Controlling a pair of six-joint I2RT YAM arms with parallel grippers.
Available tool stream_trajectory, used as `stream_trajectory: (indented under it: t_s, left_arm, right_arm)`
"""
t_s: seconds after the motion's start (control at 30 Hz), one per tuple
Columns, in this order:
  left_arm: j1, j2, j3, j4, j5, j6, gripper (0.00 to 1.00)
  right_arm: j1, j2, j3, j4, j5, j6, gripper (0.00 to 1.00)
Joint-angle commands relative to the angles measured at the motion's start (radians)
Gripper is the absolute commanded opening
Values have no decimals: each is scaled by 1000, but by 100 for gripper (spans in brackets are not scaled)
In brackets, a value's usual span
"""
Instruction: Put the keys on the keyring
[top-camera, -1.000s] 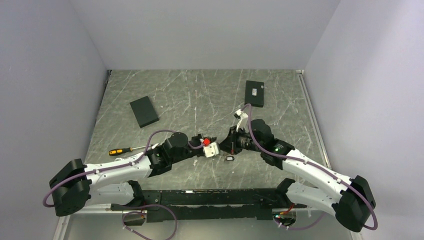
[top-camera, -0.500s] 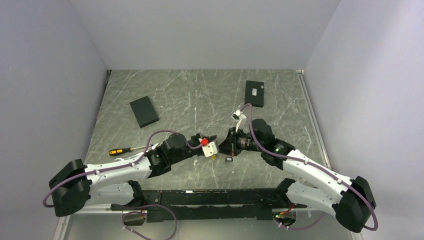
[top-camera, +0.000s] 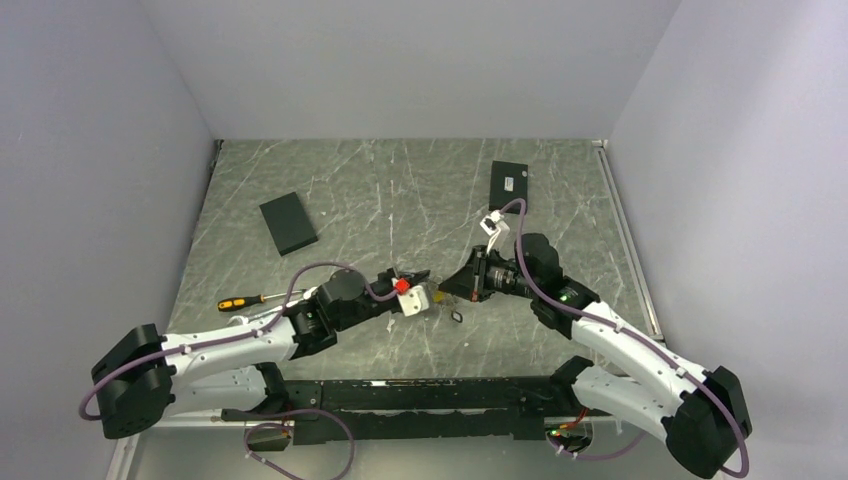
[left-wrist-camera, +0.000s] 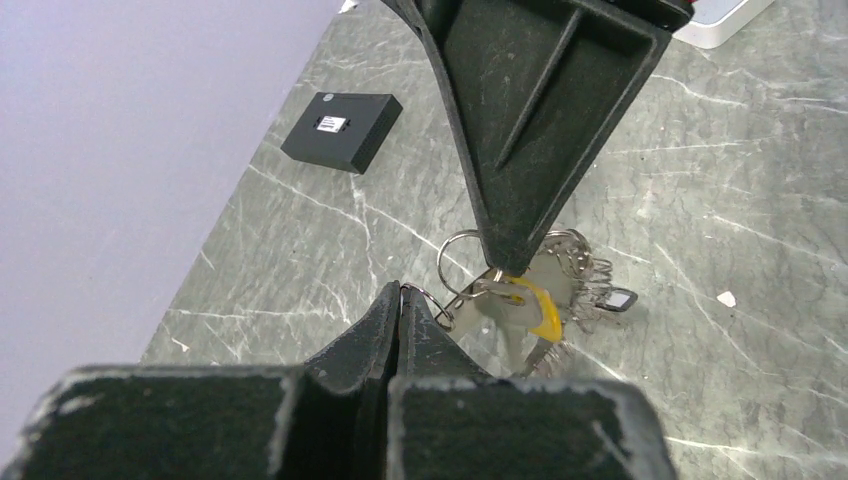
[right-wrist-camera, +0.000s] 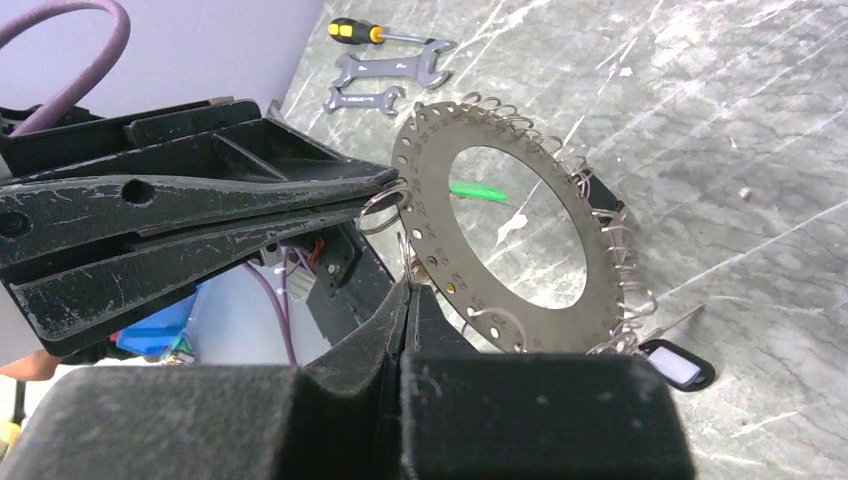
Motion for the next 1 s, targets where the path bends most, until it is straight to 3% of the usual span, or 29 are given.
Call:
stream_trajectory:
  t_s: [0.0,0.27,0.97]
  left_arm:
    - [-4,-63,-27,122,21,-1,0]
    - [-4,-68,-82,193,100,55,0]
    - [-4,-69,-46,123,114,92,0]
  right_arm:
    - [-26,8,11,41,-49,22,0]
    - [-33,56,47,59,-138,39,0]
    - [-35,125,65,79,-298,76,0]
